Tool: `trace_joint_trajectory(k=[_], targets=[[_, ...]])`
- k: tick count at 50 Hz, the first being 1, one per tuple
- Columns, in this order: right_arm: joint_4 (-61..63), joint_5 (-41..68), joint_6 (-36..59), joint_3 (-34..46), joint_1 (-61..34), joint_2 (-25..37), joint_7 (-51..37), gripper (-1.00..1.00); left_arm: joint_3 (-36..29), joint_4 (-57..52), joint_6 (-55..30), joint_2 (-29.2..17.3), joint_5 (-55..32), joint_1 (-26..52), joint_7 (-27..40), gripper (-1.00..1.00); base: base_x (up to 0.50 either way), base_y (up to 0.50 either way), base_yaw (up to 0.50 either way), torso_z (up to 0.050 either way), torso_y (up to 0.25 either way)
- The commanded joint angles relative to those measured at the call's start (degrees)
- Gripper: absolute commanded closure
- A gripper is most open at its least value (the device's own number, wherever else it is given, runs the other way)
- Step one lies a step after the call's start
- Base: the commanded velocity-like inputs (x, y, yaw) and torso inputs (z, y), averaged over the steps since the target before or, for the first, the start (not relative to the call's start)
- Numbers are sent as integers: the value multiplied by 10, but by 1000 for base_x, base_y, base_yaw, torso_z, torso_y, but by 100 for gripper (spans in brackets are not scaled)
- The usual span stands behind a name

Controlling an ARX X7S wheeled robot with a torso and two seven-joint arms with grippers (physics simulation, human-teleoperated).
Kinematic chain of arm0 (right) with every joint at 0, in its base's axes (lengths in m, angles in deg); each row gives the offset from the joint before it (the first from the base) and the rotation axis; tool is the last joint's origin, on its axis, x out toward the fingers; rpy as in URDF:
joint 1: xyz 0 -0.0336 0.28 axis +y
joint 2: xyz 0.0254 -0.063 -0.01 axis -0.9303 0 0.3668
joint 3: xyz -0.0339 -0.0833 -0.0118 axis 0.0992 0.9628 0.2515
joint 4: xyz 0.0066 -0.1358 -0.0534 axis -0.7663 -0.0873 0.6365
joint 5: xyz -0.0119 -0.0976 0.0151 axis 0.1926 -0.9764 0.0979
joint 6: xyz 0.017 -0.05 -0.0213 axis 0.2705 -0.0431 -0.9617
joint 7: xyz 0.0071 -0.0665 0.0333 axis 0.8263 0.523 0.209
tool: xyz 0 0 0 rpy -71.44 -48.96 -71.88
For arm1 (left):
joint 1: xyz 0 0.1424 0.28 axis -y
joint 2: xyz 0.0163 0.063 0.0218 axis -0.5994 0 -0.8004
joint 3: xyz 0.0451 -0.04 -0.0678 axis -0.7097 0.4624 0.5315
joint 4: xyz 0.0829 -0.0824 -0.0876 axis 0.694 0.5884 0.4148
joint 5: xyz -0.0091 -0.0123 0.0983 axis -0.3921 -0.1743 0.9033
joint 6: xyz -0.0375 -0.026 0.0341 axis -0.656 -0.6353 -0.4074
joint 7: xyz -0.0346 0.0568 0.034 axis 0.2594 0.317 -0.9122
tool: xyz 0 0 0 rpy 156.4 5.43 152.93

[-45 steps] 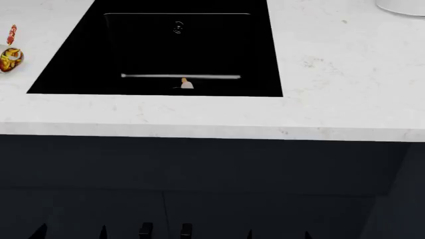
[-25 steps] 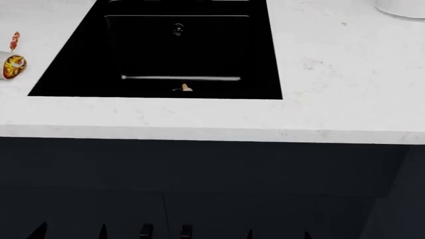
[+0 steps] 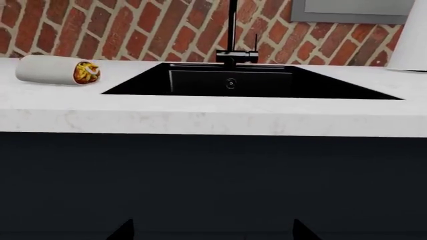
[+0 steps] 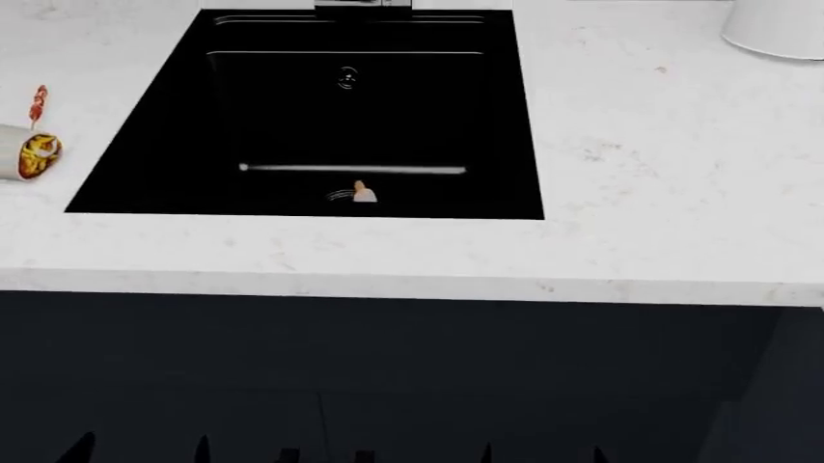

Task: Turn the sink spout to the right.

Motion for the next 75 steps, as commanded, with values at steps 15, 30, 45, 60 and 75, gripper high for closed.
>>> trace_joint_trajectory(k=[15,30,45,60,75], targets=[[16,57,16,-4,3,10,-20,-100,-23,-5,5,-17,-10,-4,20,-100,0,0,0,50,0],[166,46,122,-11,0,53,-55,-100,-7,-170,-101,-41,-26,0,61,-100,0,0,0,3,0],[228,63,194,-46,-15,82,-82,-100,9,-242,-159,-68,-24,31,82,-100,0,0,0,0,0],[292,91,248,-87,-30,103,-96,-100,31,-304,-212,-97,-34,49,101,-100,0,0,0,0,0],[345,97,304,-106,-51,132,-110,-100,61,-371,-295,-117,-44,84,127,-100,0,0,0,0,0]])
